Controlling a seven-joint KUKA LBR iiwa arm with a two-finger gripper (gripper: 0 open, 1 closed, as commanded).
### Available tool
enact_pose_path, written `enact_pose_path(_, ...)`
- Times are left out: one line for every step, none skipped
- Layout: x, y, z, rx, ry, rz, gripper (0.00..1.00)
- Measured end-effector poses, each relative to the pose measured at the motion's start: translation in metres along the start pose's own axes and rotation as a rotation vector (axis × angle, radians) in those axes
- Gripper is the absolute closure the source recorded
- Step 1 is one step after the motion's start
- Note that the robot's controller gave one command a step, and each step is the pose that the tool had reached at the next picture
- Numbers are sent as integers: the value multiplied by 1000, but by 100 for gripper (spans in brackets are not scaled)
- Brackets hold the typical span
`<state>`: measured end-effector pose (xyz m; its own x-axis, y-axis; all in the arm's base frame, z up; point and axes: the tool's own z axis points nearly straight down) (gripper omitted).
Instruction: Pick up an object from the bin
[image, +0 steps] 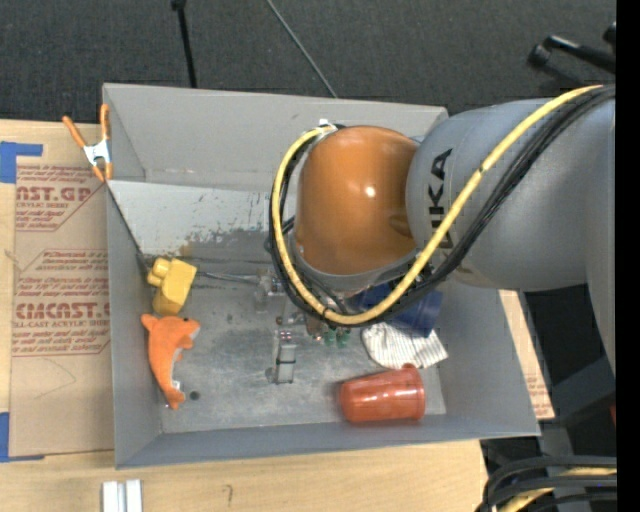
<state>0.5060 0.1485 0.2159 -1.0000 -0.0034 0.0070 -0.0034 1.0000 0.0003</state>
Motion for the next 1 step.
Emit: enact_pose_path(-2, -1, -5, -1, -8, 2, 0)
